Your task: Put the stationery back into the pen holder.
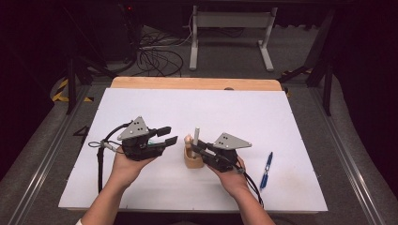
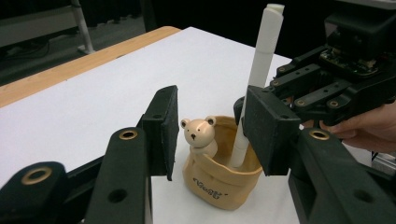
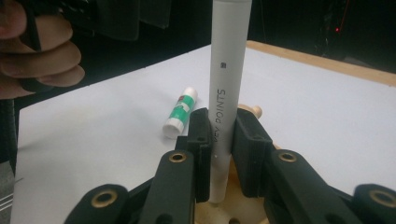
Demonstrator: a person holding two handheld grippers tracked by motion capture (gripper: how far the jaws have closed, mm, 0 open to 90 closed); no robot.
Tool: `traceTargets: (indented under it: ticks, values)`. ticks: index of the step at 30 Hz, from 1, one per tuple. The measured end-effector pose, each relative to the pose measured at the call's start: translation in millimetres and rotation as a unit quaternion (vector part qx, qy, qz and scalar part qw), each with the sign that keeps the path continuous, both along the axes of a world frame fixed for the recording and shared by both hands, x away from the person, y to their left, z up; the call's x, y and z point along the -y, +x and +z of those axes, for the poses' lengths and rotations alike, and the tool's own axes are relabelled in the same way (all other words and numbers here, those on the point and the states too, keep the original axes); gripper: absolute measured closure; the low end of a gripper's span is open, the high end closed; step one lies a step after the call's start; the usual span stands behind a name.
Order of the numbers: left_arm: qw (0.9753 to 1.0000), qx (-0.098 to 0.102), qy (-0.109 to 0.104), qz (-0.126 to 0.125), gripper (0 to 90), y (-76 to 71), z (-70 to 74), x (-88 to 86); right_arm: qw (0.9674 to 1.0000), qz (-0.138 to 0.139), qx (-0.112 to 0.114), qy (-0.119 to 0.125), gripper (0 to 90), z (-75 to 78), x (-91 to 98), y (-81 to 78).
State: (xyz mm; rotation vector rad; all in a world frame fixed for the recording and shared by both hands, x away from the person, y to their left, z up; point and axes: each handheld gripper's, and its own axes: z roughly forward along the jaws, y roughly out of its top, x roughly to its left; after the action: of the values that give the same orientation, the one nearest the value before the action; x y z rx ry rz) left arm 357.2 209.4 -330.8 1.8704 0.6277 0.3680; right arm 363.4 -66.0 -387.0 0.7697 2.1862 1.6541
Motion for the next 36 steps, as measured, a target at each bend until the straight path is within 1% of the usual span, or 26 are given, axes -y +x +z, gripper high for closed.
traceTargets:
  ticks: [6, 7, 9, 11, 12, 13, 19, 20, 21, 23, 24, 28, 32, 33, 36]
  values:
    - [1.0000, 0.001, 0.000, 0.004, 55.5, 0.8, -0.1, -1.3, 0.9997, 0.003, -0.022, -0.013, 78.3, -5.1, -2.3, 3.3]
    - [1.0000, -0.003, -0.003, 0.004, 55.5, 0.6, -0.2, -1.6, 0.9996, 0.004, -0.024, -0.014, 78.2, -5.7, -2.6, 3.7]
    - [0.9999, -0.006, -0.009, 0.002, 55.5, 0.8, 0.2, -2.6, 0.9994, 0.005, -0.028, -0.016, 78.2, -6.7, -3.0, 4.3]
    - [0.9997, -0.012, -0.019, -0.001, 55.5, -0.1, 1.2, -3.1, 0.9993, 0.007, -0.034, -0.017, 78.1, -7.7, -3.4, 4.9]
    - [0.9998, -0.006, -0.017, 0.001, 55.4, 0.3, 1.9, -3.8, 0.9992, 0.009, -0.036, -0.019, 78.0, -8.3, -3.7, 5.3]
    - [0.9999, -0.005, -0.016, 0.003, 55.4, 0.2, 2.2, -4.2, 0.9991, 0.010, -0.037, -0.020, 78.0, -8.8, -4.1, 5.5]
    - [0.9998, -0.007, -0.012, 0.014, 54.9, 2.5, 0.9, -7.3, 0.9985, 0.016, -0.047, -0.025, 76.0, -11.0, -5.5, 6.7]
    - [0.9997, -0.010, -0.013, 0.017, 54.9, 2.5, 0.7, -7.5, 0.9984, 0.016, -0.048, -0.025, 75.9, -11.2, -5.6, 7.0]
    - [0.9998, -0.006, -0.010, 0.018, 54.9, 3.4, 0.9, -8.5, 0.9984, 0.015, -0.048, -0.025, 74.9, -11.3, -5.6, 7.1]
    - [0.9996, -0.011, -0.014, 0.021, 54.8, 3.4, 0.7, -9.4, 0.9985, 0.011, -0.048, -0.025, 70.0, -11.3, -5.3, 7.4]
    - [0.9996, -0.010, -0.014, 0.022, 54.7, 3.7, 0.8, -10.1, 0.9985, 0.008, -0.047, -0.025, 66.7, -11.1, -4.8, 7.5]
    - [0.9995, -0.012, -0.022, 0.020, 54.3, 3.4, 1.9, -11.6, 0.9988, 0.008, -0.044, -0.021, 60.3, -9.3, -2.6, 7.4]
    - [0.9995, -0.010, -0.019, 0.023, 53.9, 3.8, 2.0, -12.9, 0.9991, 0.001, -0.038, -0.018, 55.9, -7.2, -0.8, 6.8]
    - [0.9994, -0.013, -0.021, 0.026, 53.7, 3.6, 1.9, -13.7, 0.9992, -0.002, -0.036, -0.017, 55.2, -6.5, 0.1, 6.6]
    - [0.9991, -0.013, -0.025, 0.031, 53.2, 4.1, 3.2, -16.8, 0.9995, -0.011, -0.029, -0.006, 53.0, -3.1, 3.6, 5.5]
